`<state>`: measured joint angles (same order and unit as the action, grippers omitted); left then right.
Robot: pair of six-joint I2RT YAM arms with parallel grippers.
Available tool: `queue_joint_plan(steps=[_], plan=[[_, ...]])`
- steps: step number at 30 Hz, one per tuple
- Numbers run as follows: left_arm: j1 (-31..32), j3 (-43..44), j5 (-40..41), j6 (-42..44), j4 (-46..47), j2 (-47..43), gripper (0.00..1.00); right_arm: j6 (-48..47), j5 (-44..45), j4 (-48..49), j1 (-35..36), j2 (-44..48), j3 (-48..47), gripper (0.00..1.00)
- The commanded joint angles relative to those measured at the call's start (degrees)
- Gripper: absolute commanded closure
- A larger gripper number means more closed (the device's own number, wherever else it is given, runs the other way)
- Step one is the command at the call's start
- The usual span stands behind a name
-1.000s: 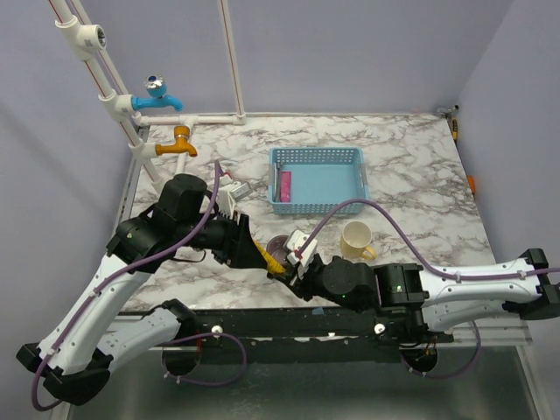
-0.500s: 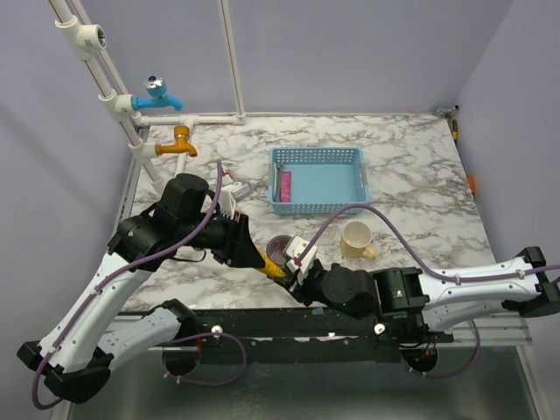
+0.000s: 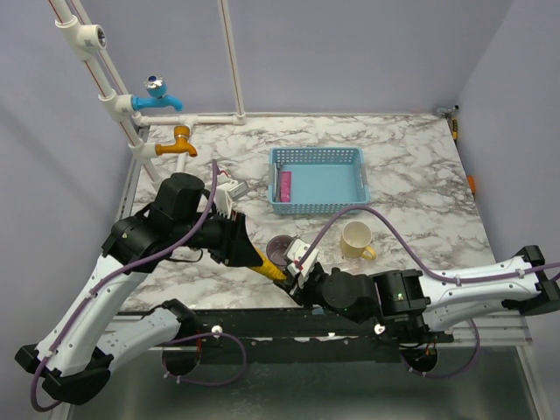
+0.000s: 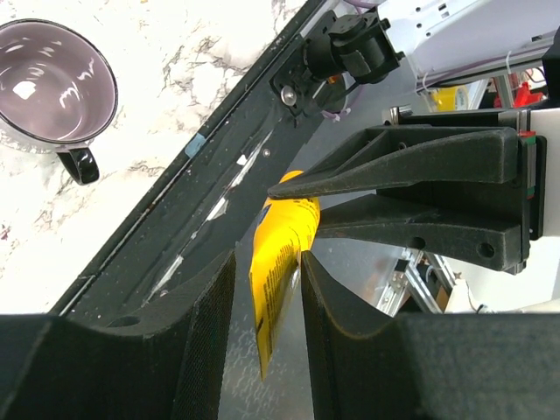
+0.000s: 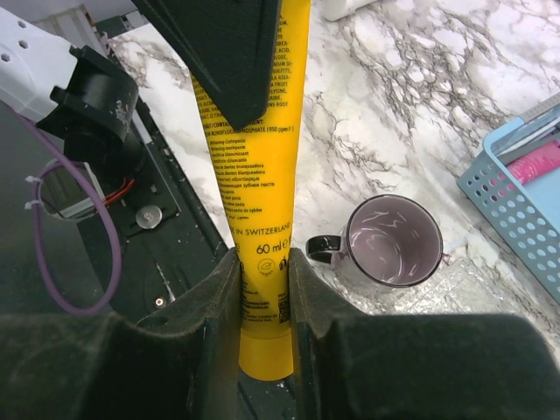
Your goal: Prepare toiletry sets of a toothbrush and toothpaste on the tray
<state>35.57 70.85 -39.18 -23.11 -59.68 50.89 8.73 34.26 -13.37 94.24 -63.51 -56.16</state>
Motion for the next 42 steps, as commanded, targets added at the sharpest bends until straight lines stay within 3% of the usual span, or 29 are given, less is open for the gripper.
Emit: queue_joint_plan(steps=[1, 15, 17, 20, 25, 32, 42], plan=[[-0.5, 1.8, 1.8, 1.0, -1.2, -0.7, 0.65, 0.8, 2.7, 0.2, 1.2, -0.2, -0.1, 0.79], [-0.7, 1.4, -1.0, 1.7, -0.9, -1.1, 0.82, 1.3, 5.5, 0.9, 2.1, -0.1, 0.5, 0.77], [-0.7, 1.0, -2.3, 2.1, -0.6, -1.1, 0.86, 1.4, 5.9, 1.5, 2.1, 0.0, 0.7, 0.77], [-0.7, 0.3, -3.8, 2.5, -0.1, -1.5, 1.00, 1.6, 6.6, 2.0, 2.0, -0.4, 0.8, 0.76], [-0.7, -0.9, -5.8, 3.1, 0.8, -2.5, 1.00, 1.9, 7.7, 2.5, 2.1, -1.0, 0.9, 0.71], [-0.7, -1.0, -4.7, 2.6, 1.2, -3.3, 1.00, 2.4, 11.1, 2.3, 2.1, -1.8, 0.7, 0.54], [-0.5, 0.8, 2.5, 3.6, -1.5, -2.8, 1.00, 4.8, 13.6, -2.3, 2.1, -1.3, -2.1, 0.47]])
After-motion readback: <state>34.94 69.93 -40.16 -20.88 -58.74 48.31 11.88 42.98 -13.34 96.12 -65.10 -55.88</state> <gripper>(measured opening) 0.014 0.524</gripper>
